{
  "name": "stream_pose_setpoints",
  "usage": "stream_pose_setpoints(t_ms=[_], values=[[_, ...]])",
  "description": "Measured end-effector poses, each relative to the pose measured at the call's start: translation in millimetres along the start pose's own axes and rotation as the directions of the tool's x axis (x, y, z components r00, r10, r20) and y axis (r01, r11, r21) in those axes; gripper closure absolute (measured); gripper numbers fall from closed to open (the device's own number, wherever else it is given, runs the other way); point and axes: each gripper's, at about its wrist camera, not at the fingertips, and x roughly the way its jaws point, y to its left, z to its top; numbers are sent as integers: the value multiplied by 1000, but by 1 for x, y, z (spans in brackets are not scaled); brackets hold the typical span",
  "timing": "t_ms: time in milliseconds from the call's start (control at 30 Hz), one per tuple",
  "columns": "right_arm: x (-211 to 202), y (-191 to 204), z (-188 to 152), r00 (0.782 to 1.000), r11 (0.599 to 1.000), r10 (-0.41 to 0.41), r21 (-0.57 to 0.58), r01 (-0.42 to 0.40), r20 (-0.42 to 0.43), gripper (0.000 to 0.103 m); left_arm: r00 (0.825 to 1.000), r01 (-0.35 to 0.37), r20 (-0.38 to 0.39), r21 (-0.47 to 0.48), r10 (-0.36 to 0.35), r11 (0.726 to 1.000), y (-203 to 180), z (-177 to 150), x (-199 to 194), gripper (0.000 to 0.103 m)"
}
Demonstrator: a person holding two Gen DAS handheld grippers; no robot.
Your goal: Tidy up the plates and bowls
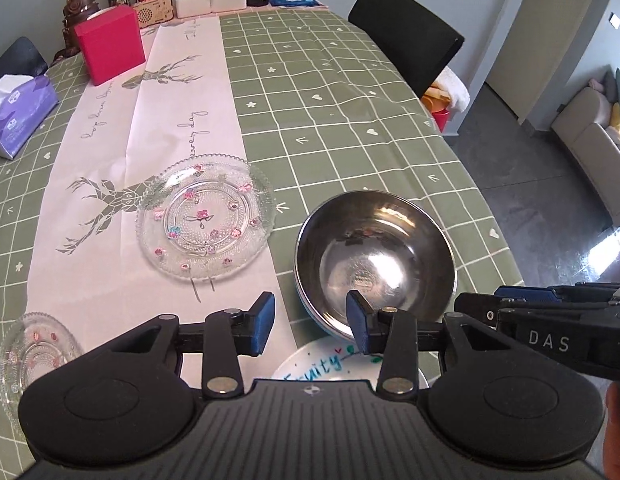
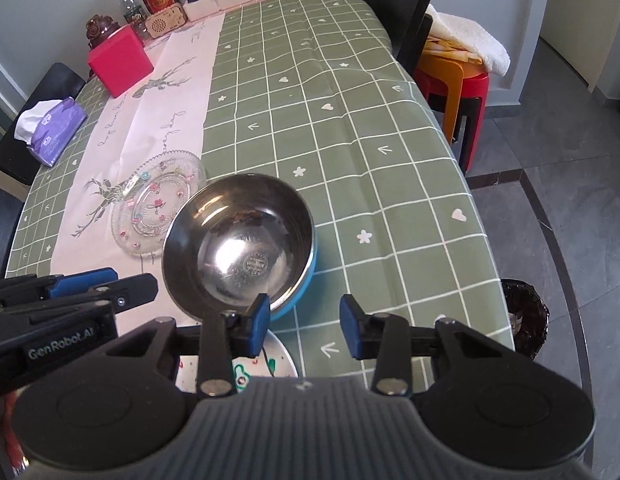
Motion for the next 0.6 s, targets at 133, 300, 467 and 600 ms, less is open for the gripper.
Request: stream_pose_setpoints(t_ms=[133,300,467,600], values=[[15,4,9,1000,1000,-5,-2,5,-22,65,999,34,-13,-40,-34,999,9,9,16,56],[35,5,19,998,1000,-23,-7,22,-51,67,999,27,-38,-56,-30,998,16,16,38,56],[54,3,24,996,999,-32,0,32,-81,71,997,39,-69,-67,-43,997,20,16,58,57],[67,3,27,994,999,-35,0,35,-99,78,994,43,-95,-60,-49,997,22,16,71,67]])
